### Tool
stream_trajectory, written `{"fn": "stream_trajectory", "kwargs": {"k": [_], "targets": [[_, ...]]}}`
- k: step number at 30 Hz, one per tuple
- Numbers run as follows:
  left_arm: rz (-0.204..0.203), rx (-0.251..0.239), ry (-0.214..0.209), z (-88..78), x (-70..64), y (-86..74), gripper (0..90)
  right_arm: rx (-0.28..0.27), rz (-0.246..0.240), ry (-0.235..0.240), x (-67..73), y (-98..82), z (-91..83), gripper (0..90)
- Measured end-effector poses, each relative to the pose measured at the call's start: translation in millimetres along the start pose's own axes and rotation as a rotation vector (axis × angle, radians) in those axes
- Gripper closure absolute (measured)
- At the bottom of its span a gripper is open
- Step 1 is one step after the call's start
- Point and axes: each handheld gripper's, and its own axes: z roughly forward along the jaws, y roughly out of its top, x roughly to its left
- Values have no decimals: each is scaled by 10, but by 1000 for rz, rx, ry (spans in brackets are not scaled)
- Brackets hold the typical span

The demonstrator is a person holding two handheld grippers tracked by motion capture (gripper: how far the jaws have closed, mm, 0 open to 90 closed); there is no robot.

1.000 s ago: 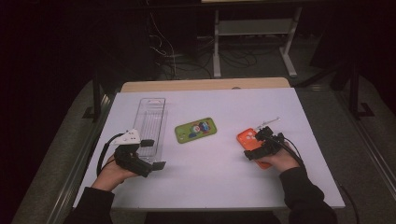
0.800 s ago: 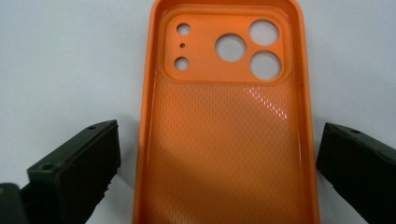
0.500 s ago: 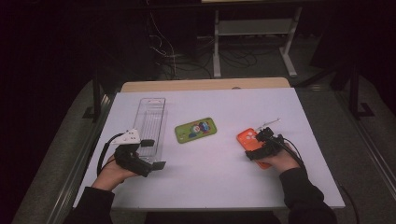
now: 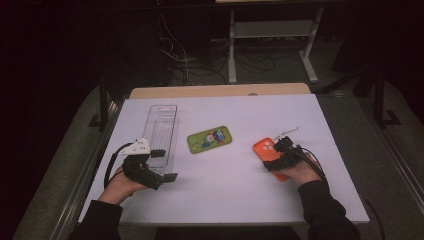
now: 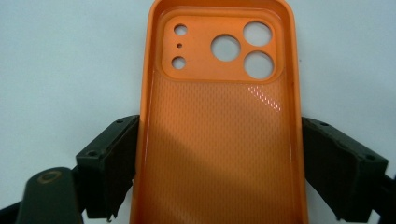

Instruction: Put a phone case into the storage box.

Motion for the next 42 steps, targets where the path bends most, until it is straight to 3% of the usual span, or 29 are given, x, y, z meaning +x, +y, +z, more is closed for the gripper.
{"fn": "stream_trajectory", "kwargs": {"k": [8,14,22,30,40,42], "targets": [[-4,-1,0,-1,0,3,0,0,-6,24,-37,19,-14,154],[-3,6,0,-5,18,7,0,-27,8,49,-89,95,-123,153],[-11,-3,-8,7,25,43,0,-35,-28,70,-137,191,-236,153],[-3,-17,-8,72,55,192,0,-48,-62,103,-194,314,-328,153],[1,2,-51,285,110,414,0,-66,-139,140,-177,544,-415,153],[23,13,-56,333,115,488,0,-78,-150,149,-168,595,-424,153]]}}
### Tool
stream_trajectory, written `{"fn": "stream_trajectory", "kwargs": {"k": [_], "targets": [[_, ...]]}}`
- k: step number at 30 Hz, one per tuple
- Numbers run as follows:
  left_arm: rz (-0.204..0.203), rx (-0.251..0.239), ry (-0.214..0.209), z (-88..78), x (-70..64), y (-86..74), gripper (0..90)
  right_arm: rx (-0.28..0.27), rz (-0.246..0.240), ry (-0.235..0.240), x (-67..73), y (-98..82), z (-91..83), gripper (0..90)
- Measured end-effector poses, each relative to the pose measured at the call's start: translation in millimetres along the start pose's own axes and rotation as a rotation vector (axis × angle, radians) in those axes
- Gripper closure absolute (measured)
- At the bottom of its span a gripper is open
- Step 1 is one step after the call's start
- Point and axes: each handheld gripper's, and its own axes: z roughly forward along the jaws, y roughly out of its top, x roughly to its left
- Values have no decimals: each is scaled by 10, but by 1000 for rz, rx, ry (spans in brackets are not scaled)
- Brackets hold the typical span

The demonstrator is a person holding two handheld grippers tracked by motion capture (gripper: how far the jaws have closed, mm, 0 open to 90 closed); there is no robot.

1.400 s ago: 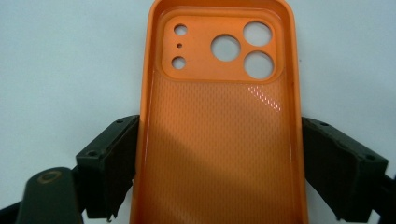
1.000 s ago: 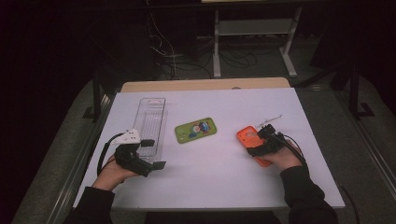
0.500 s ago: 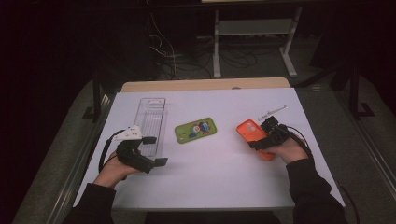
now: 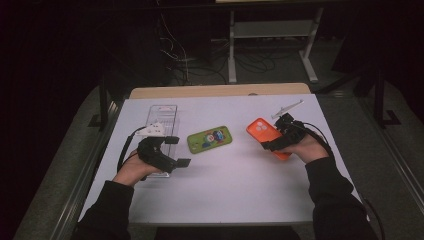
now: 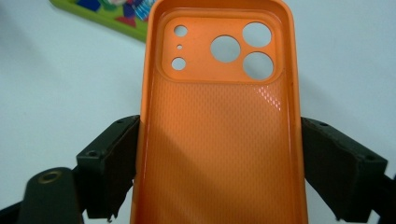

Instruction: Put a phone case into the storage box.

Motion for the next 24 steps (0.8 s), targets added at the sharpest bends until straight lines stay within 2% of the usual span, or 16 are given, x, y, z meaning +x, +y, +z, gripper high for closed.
{"fn": "stream_trajectory", "kwargs": {"k": [5,7,11,15,17,23,24], "targets": [[21,-15,-17,121,4,200,0,-10,-23,20,8,113,18,153],[42,-13,-25,176,-4,268,0,-23,-22,33,9,134,32,152],[51,-19,-43,310,-15,366,0,-17,-54,55,21,138,69,153],[70,-10,-46,419,-19,409,0,-8,-82,72,44,131,100,153],[73,-10,-59,466,-14,421,0,-4,-106,83,73,130,113,153],[117,12,-97,549,-58,435,0,15,-167,125,189,131,152,152],[117,16,-98,561,-72,430,0,15,-193,134,206,128,160,153]]}}
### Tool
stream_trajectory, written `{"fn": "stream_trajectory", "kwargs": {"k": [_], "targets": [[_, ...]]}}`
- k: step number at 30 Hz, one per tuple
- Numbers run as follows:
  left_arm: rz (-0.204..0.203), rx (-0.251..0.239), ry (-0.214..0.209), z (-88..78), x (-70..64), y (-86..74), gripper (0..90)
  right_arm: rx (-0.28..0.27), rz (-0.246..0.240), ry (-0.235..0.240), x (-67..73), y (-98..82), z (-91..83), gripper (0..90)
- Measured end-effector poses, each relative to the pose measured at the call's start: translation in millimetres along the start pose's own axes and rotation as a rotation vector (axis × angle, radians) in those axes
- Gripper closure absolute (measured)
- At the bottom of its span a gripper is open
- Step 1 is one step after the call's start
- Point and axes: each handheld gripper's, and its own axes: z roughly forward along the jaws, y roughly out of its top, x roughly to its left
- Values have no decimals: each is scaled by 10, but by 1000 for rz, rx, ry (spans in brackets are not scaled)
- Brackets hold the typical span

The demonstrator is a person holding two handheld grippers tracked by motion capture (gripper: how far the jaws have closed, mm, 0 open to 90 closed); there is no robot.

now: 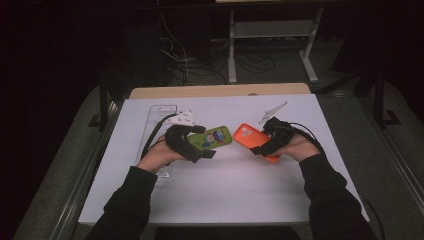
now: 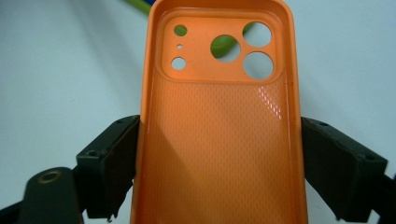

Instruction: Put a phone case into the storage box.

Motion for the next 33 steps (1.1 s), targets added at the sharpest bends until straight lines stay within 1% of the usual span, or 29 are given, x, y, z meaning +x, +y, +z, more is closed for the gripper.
{"fn": "stream_trajectory", "kwargs": {"k": [1,4,7,8,9,12,13,14,15,16,17,19,20,21,22,25,26,28,29,31,32,33], "targets": [[13,9,-5,17,-14,-2,0,-2,-23,2,1,-1,9,152],[37,27,-25,53,-53,-1,0,-6,-84,39,52,3,18,152],[60,55,-41,81,-82,0,0,-8,-126,74,109,11,14,153],[68,58,-49,98,-98,-1,0,-6,-137,82,128,13,13,152],[81,66,-58,105,-105,4,0,-5,-146,95,147,14,15,152],[94,81,-73,116,-140,11,0,3,-171,112,180,16,28,152],[99,74,-78,124,-144,11,0,4,-179,124,194,17,37,152],[106,85,-85,121,-152,15,0,2,-185,129,204,19,41,152],[110,83,-86,126,-159,15,0,-1,-201,135,217,23,50,152],[113,92,-90,128,-167,17,0,0,-204,137,229,25,53,152],[118,90,-91,139,-172,12,0,1,-217,147,243,30,61,152],[124,102,-98,142,-178,12,0,11,-223,169,275,34,68,152],[133,101,-99,150,-181,9,0,13,-228,171,287,38,72,152],[123,100,-106,162,-199,5,0,12,-243,175,303,43,78,152],[125,102,-105,168,-206,3,0,14,-258,183,320,51,86,152],[148,120,-117,177,-219,9,0,29,-278,192,375,69,99,152],[158,120,-121,187,-227,8,0,34,-290,203,392,76,107,152],[162,133,-122,198,-244,4,0,34,-299,225,436,86,127,152],[176,137,-126,201,-240,6,0,36,-307,227,453,92,130,152],[180,147,-127,213,-247,2,0,34,-327,234,478,106,138,152],[172,150,-130,221,-258,-3,0,34,-335,232,495,112,142,152],[184,161,-136,224,-261,-3,0,37,-337,244,513,117,151,152]]}}
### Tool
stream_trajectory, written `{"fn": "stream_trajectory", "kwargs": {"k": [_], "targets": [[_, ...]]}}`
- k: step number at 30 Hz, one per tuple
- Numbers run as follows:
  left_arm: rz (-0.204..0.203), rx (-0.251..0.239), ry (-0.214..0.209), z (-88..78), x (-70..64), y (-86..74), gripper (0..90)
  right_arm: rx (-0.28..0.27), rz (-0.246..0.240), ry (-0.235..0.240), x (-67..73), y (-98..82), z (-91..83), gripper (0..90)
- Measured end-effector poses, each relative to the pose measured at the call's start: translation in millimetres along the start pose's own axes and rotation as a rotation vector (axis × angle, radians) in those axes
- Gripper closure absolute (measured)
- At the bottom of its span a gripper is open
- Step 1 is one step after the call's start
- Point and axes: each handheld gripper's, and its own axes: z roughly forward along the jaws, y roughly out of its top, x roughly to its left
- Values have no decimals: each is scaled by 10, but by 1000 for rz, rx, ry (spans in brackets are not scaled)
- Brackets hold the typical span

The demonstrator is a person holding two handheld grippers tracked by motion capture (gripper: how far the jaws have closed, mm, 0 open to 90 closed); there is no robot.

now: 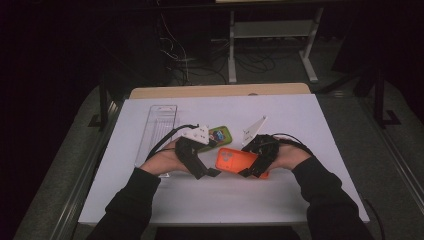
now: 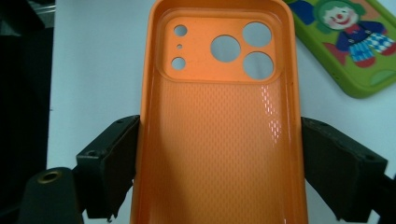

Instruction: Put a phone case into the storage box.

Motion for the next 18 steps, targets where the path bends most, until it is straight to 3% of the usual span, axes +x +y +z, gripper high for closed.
{"fn": "stream_trajectory", "kwargs": {"k": [15,18], "targets": [[74,71,-51,85,-87,36,0,39,-96,50,185,152,134,152],[74,86,-66,109,-115,31,0,42,-110,65,219,182,152,152]]}}
